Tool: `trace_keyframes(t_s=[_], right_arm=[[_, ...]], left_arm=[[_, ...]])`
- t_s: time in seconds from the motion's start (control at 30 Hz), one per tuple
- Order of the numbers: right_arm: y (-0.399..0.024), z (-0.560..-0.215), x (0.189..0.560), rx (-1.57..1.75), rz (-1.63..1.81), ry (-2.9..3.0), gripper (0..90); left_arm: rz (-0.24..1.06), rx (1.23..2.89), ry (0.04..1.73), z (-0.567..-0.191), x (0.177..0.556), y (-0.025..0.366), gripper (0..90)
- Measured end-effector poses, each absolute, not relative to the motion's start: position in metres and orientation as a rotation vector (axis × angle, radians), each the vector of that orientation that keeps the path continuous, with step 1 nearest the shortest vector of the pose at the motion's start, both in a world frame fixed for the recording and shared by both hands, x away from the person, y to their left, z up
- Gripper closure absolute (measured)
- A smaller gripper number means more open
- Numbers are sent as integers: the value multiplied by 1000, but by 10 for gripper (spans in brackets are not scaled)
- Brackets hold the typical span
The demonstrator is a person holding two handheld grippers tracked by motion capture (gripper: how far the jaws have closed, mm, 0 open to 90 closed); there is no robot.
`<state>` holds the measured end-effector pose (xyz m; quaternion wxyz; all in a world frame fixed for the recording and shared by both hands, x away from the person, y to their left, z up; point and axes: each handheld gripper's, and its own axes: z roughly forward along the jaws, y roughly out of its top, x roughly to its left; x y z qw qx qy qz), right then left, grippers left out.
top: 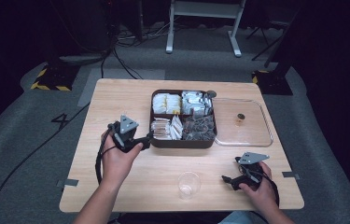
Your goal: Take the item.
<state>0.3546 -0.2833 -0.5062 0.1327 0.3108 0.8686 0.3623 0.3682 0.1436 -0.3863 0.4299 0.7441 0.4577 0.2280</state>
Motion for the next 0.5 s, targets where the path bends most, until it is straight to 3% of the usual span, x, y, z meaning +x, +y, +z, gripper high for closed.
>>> trace_keyframes(t_s=[0.5], right_arm=[[-283,-506,355,902,1051,2520,5]], left_arm=[[556,1865,1172,-379,427,121,327]])
